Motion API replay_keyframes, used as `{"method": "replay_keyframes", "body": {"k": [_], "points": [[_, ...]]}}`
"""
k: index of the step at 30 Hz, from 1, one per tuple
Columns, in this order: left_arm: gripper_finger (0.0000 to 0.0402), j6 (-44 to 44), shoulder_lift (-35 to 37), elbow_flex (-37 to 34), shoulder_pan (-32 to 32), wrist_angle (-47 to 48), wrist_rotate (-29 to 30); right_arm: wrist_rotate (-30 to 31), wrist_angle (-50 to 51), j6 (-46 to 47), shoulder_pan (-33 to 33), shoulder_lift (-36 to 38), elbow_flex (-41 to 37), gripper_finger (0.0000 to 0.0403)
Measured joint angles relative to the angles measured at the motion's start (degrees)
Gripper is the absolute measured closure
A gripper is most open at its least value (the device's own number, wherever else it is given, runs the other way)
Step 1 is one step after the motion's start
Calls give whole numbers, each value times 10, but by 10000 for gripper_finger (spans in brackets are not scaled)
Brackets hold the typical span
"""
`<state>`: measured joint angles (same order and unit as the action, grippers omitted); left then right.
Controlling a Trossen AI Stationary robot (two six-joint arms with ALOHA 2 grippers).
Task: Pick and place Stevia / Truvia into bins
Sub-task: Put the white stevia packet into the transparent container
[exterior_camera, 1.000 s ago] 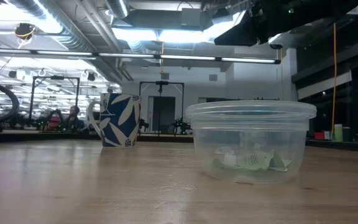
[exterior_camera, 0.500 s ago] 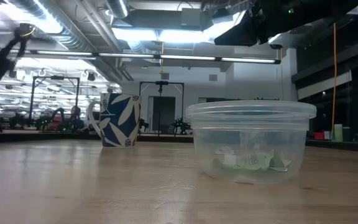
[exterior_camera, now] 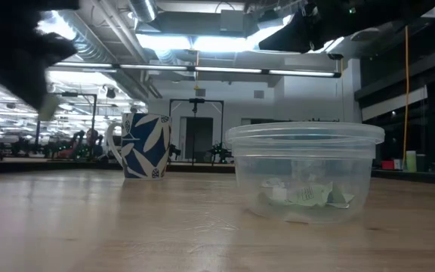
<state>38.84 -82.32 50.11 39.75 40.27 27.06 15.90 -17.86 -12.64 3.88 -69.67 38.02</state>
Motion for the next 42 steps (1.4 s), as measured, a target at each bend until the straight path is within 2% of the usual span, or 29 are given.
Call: {"method": "replay_keyframes", "body": {"k": [3,12,23,27,36,38,42], "points": [[399,-62,-3,0,-31,-52,9,0,0,1,0,0,0,386],[400,-313,-24,0,-116,-271,-18,0,1,3,0,0,0,386],[400,-501,-77,3,-164,-498,-120,0,14,18,0,0,0,386],[400,-496,-126,50,-177,-473,-137,0,37,6,0,0,0,386],[400,-513,-236,232,-185,-312,-195,0,68,5,0,0,0,386],[400,-514,-250,253,-185,-280,-214,0,73,15,0,0,0,386],[400,-514,-271,267,-185,-280,-241,0,82,37,0,0,0,386]]}}
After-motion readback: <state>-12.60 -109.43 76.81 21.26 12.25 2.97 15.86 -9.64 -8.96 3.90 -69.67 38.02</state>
